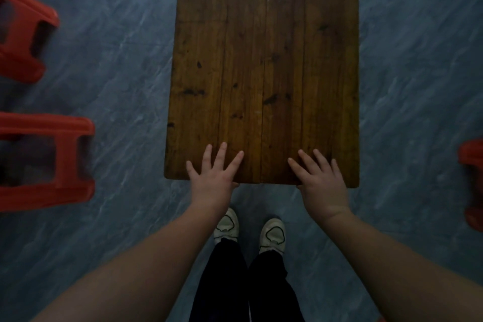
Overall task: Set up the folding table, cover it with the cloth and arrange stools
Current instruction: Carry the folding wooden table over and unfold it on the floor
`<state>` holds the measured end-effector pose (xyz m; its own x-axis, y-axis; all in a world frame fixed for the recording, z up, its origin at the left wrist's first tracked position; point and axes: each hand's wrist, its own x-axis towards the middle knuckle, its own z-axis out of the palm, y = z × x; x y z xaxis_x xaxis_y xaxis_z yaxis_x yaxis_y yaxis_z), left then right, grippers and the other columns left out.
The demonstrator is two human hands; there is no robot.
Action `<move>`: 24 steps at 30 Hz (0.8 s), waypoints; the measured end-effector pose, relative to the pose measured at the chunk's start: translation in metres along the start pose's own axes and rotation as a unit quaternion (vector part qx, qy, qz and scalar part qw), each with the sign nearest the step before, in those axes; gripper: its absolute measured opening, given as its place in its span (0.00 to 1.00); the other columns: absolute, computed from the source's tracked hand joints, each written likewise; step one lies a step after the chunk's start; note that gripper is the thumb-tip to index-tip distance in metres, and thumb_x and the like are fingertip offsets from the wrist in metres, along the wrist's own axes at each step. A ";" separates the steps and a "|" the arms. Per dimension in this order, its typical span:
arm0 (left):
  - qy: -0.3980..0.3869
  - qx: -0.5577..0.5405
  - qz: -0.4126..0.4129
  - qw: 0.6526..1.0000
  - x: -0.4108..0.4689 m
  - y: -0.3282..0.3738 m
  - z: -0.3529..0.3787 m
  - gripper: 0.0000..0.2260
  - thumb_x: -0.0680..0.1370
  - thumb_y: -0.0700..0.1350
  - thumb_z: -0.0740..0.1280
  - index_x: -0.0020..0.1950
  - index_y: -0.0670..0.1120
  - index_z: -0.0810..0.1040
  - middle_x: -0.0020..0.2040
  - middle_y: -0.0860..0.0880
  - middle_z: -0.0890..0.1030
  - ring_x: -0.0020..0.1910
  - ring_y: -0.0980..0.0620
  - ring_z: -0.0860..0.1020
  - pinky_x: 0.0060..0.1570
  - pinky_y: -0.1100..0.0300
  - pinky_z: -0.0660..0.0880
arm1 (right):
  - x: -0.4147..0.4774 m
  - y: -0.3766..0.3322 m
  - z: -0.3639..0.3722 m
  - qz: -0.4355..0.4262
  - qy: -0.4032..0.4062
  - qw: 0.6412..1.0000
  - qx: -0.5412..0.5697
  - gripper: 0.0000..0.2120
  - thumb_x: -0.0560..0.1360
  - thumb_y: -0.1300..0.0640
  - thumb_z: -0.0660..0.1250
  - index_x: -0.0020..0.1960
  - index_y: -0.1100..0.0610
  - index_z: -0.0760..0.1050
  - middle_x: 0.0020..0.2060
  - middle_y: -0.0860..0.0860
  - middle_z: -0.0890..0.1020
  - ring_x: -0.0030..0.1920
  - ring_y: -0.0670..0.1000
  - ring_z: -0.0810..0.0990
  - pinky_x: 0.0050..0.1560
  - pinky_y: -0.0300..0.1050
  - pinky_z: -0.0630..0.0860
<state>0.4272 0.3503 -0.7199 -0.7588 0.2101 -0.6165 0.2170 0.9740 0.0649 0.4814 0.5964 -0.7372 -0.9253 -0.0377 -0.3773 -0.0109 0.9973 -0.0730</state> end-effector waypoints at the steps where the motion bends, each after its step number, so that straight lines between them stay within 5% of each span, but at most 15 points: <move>1: 0.000 -0.002 0.000 1.000 0.004 0.001 -0.002 0.34 0.82 0.57 0.60 0.77 0.66 0.38 0.81 0.51 0.37 0.79 0.41 0.36 0.71 0.27 0.46 | 0.003 0.001 -0.002 0.003 0.001 1.000 0.000 0.32 0.73 0.56 0.73 0.75 0.44 0.67 0.75 0.50 0.69 0.76 0.60 0.64 0.72 0.67 0.62; 24: 0.000 0.012 0.013 1.000 0.036 -0.013 -0.025 0.37 0.81 0.54 0.62 0.76 0.66 0.36 0.81 0.50 0.37 0.78 0.40 0.35 0.70 0.25 0.47 | 0.037 -0.003 -0.018 0.024 -0.019 0.999 0.022 0.31 0.77 0.53 0.69 0.76 0.42 0.63 0.77 0.48 0.65 0.77 0.57 0.60 0.74 0.63 0.59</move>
<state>0.3811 0.3471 -0.7234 -0.7527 0.2345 -0.6152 0.2510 0.9661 0.0611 0.4399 0.5936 -0.7342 -0.9096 0.0063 -0.4155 0.0504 0.9942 -0.0953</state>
